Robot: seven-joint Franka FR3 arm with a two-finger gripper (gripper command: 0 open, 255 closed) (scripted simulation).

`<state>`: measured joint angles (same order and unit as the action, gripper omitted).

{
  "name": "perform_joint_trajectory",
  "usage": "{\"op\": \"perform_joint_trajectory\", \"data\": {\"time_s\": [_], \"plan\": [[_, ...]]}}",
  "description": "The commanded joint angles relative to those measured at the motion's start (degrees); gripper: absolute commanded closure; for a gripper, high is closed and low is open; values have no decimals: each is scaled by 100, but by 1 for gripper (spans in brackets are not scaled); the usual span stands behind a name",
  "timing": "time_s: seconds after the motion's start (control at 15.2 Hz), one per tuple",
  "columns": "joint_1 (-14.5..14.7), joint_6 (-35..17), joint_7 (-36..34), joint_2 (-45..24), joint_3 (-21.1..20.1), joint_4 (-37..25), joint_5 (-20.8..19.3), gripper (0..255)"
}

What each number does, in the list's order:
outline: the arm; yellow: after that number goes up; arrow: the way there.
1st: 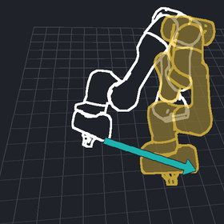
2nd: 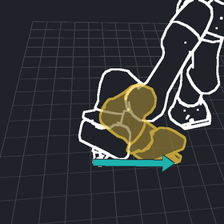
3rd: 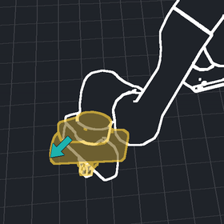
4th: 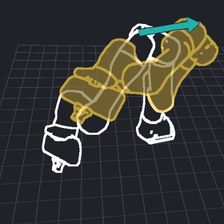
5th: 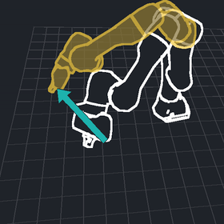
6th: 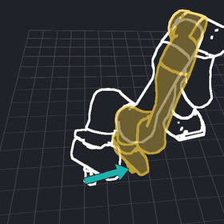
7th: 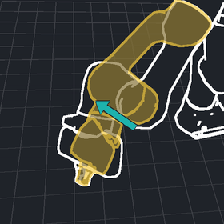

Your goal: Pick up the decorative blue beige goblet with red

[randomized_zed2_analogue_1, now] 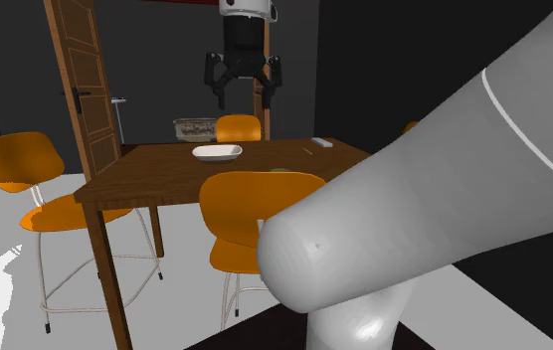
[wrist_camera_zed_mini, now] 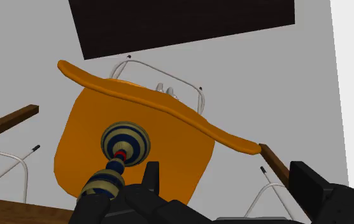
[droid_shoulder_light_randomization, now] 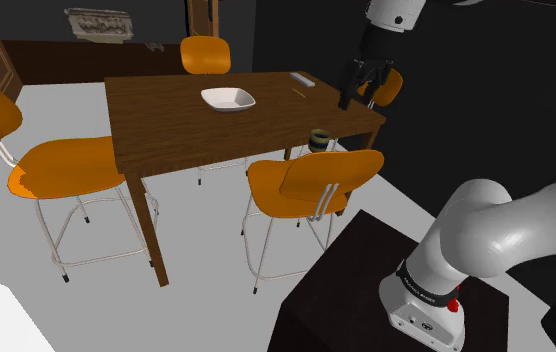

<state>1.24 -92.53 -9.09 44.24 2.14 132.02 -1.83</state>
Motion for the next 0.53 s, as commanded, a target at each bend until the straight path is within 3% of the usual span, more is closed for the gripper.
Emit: {"op": "perform_joint_trajectory", "data": {"time_s": [0.0,0.46], "plan": [[0,0,0,0,0,0,0,0],[-249,-1342,220,-687,529,402,-145,0]]}}
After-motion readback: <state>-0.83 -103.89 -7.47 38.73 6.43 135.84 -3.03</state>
